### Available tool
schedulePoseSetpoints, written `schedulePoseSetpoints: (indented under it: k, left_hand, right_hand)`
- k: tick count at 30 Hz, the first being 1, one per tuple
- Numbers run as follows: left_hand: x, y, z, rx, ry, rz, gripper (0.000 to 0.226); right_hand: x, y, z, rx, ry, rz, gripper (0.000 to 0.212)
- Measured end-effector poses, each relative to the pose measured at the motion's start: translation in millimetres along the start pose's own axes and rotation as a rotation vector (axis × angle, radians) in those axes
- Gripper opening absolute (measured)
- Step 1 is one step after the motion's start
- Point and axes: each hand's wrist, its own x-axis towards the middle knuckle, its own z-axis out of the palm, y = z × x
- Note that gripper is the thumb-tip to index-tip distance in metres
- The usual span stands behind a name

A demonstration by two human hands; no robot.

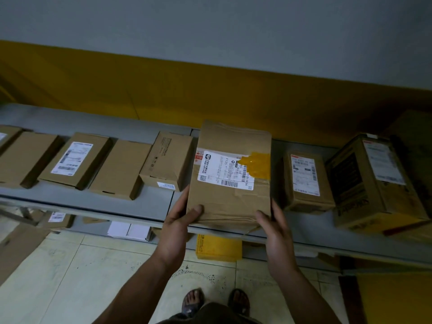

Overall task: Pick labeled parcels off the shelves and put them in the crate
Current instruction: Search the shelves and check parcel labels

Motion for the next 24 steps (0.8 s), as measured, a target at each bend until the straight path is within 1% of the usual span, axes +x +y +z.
schedulePoseSetpoints:
  k: [8,11,20,24]
  left_hand:
    - [-24,7,-4,-0.050,-0.090,0.129,0.059]
    - [-30,9,-3,-0.050,-0.106,0.165,0.060]
    - [-39,10,-3,-0.070,-0.108,0.195,0.063]
    - [-41,10,-1,-0.077,-0.111,0.190,0.062]
  right_hand:
    - [-25,-1,-4,0.030,-0.002,-0.137,0.049]
    - [-32,-1,-5,0.034,-0.004,-0.194,0.056]
    - [-44,-6,-6,0.053,0.024,-0.277,0.060]
    - [-46,-7,-7,0.043,0.014,-0.278,0.069]
